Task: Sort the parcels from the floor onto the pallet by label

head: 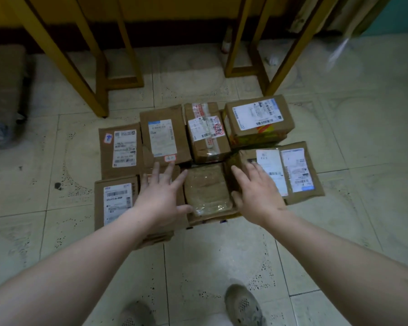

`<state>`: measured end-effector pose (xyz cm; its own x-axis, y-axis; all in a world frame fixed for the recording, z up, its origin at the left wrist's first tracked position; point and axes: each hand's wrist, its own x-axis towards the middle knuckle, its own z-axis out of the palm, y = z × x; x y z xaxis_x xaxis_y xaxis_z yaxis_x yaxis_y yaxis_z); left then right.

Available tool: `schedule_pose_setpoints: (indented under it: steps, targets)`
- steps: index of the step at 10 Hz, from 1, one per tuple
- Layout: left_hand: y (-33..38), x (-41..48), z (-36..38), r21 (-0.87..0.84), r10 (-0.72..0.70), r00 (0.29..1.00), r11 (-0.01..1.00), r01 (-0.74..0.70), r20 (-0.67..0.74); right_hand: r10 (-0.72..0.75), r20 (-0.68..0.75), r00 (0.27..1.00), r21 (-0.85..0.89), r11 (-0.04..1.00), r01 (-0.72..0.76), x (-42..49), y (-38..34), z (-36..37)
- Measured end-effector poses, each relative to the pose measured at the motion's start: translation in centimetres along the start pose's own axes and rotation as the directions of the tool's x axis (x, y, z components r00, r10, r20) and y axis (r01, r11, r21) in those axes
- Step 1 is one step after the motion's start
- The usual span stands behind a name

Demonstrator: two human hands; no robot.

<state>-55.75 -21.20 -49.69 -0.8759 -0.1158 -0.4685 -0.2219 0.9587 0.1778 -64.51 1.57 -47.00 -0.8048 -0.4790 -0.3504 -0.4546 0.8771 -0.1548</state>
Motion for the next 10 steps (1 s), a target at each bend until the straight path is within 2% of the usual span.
schedule_pose_setpoints:
  steps: [1,2,3,4,5,6,8,10]
  targets:
    - [4.7,2.0,-1.1,-0.025,0.075,0.997,0.997,-0.075,-0.013,0.133,-0.003,0.991,0.01,0.991,-0.133,0.2,4.7,-0.8]
    - [10.0,4.0,-1.5,-0.018,0.176,0.984,0.984,-0.177,-0.021,0.202,0.024,0.979,0.002,0.979,-0.202,0.0,9.5,-0.2]
    - [15.0,5.5,-0.9,0.011,0.209,0.978,0.978,-0.208,-0.028,0.242,0.015,0.97,0.028,0.97,-0.242,0.5,13.4,1.0]
    - [17.9,6.6,0.7,0.065,0.147,0.989,0.987,-0.149,0.03,0.265,0.147,0.953,0.072,0.958,-0.277,1.3,16.3,2.6]
    - [18.3,7.2,2.2,0.124,0.083,0.996,0.989,-0.086,0.027,0.24,0.32,0.917,0.112,0.951,-0.288,2.0,17.8,4.3]
    - [18.0,7.1,2.7,0.113,0.045,0.999,0.993,-0.045,0.003,0.188,0.371,0.909,0.173,0.948,-0.267,2.1,17.8,5.1]
    - [18.0,6.5,2.5,0.151,0.028,0.999,0.988,-0.033,0.036,0.139,0.39,0.91,0.136,0.969,-0.207,1.9,18.4,4.4]
    - [14.7,3.8,2.3,0.047,-0.05,0.999,0.998,0.05,-0.012,0.184,0.286,0.94,0.191,0.951,-0.244,0.8,17.8,2.9]
